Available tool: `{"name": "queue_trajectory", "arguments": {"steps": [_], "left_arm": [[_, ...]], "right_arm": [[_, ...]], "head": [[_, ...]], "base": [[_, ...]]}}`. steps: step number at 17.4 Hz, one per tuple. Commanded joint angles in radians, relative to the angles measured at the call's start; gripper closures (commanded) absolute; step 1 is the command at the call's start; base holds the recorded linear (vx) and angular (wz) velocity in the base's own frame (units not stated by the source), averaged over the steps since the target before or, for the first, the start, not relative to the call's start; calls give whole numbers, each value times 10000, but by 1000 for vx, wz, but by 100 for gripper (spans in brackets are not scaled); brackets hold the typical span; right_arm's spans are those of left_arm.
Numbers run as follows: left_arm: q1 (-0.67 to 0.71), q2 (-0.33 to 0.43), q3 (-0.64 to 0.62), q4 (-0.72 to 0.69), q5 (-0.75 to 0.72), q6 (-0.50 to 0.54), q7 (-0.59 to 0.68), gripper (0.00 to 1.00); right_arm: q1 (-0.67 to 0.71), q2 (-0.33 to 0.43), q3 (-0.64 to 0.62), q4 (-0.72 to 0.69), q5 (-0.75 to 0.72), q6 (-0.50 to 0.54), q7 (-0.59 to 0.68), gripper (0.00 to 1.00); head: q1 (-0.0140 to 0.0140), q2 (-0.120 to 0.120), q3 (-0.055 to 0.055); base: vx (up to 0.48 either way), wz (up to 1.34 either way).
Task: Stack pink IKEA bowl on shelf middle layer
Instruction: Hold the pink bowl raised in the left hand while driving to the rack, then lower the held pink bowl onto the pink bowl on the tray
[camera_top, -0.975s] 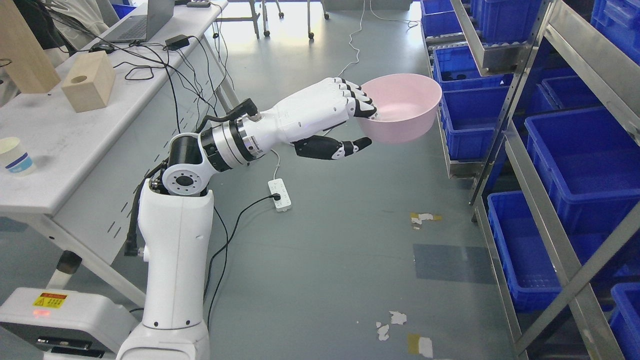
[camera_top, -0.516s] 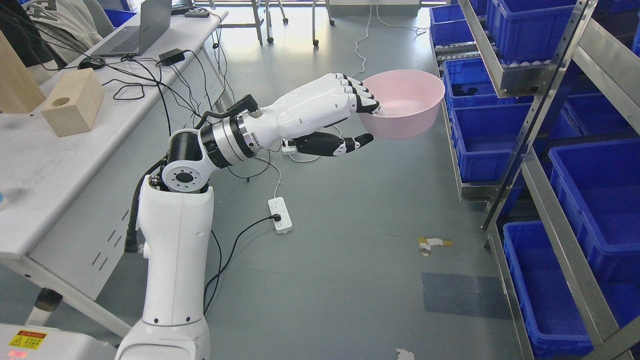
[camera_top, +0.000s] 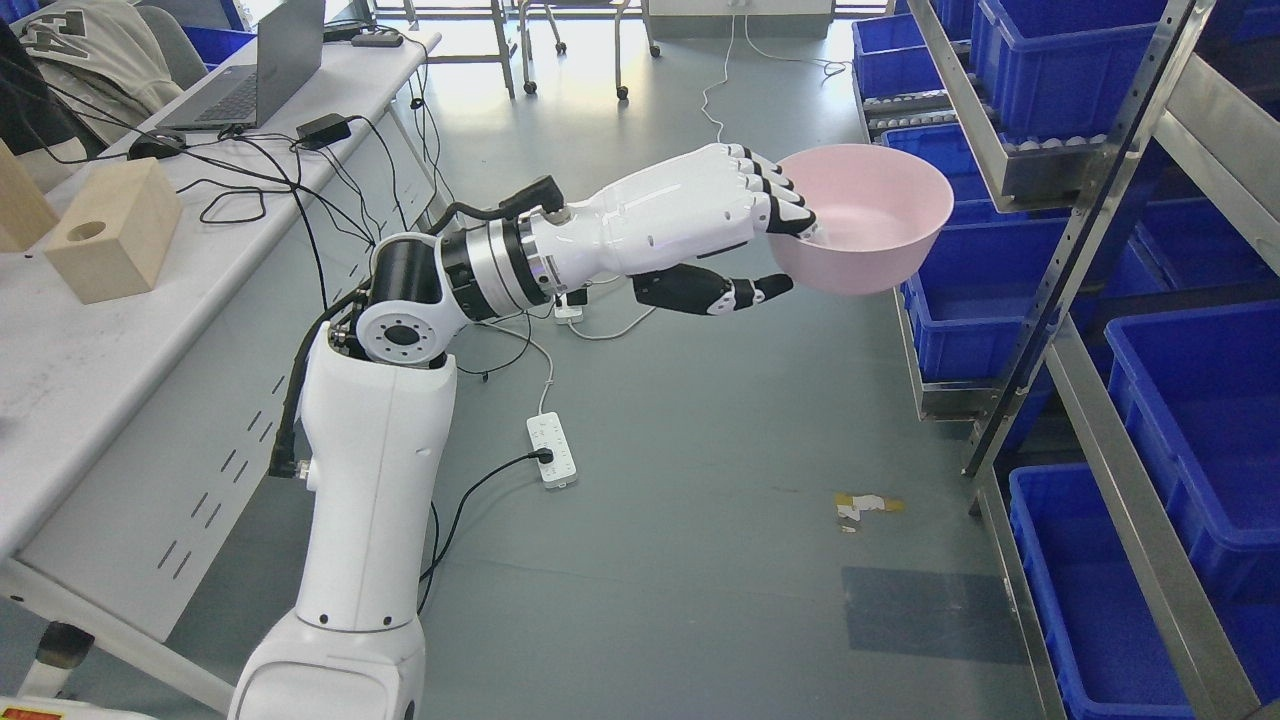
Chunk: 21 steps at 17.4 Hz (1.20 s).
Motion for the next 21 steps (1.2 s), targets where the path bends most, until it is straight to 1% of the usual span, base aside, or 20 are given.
{"name": "queue_trajectory", "arguments": {"steps": [1, 4, 8, 12, 14, 17, 18, 19, 20, 21], "left_arm": [[-581, 175, -1138, 564, -10, -5, 5, 97], [-1102, 175, -1031, 948, -25, -5, -10, 97], [-2129, 175, -816, 1562, -40, -5, -86, 97], [-2530, 175, -846, 1547, 51, -5, -148, 97], [-2714, 175, -908, 1532, 358, -5, -133, 97], [-3159, 175, -587, 1639, 222, -5, -133, 97], [-3266, 175, -419, 1715, 23, -5, -178, 97], [-3343, 175, -311, 1807, -541, -5, -255, 97], [-3344, 288, -294, 1960, -1123, -5, -270, 97], [-3329, 565, -309, 2083, -1570, -5, -286, 97]], "right_arm": [[36, -175, 0, -174, 0, 39, -6, 0], [36, -175, 0, -174, 0, 39, -6, 0], [36, -175, 0, -174, 0, 39, -6, 0], [36, -175, 0, -174, 0, 39, -6, 0], [51, -175, 0, -174, 0, 39, -6, 0], [36, -175, 0, -174, 0, 39, -6, 0], [51, -175, 0, -174, 0, 39, -6, 0], [36, -175, 0, -174, 0, 39, -6, 0], [51, -175, 0, -174, 0, 39, -6, 0], [36, -175, 0, -174, 0, 39, -6, 0]], "head": [[0, 0, 0], [0, 0, 0], [0, 0, 0], [0, 0, 0], [0, 0, 0], [0, 0, 0], [0, 0, 0], [0, 0, 0], [0, 0, 0], [0, 0, 0]], "base": [[24, -14], [-3, -211], [39, -735], [89, -1227], [91, -1428], [89, -1569], [66, -1574], [70, -1566], [70, -1566], [69, -1410]]}}
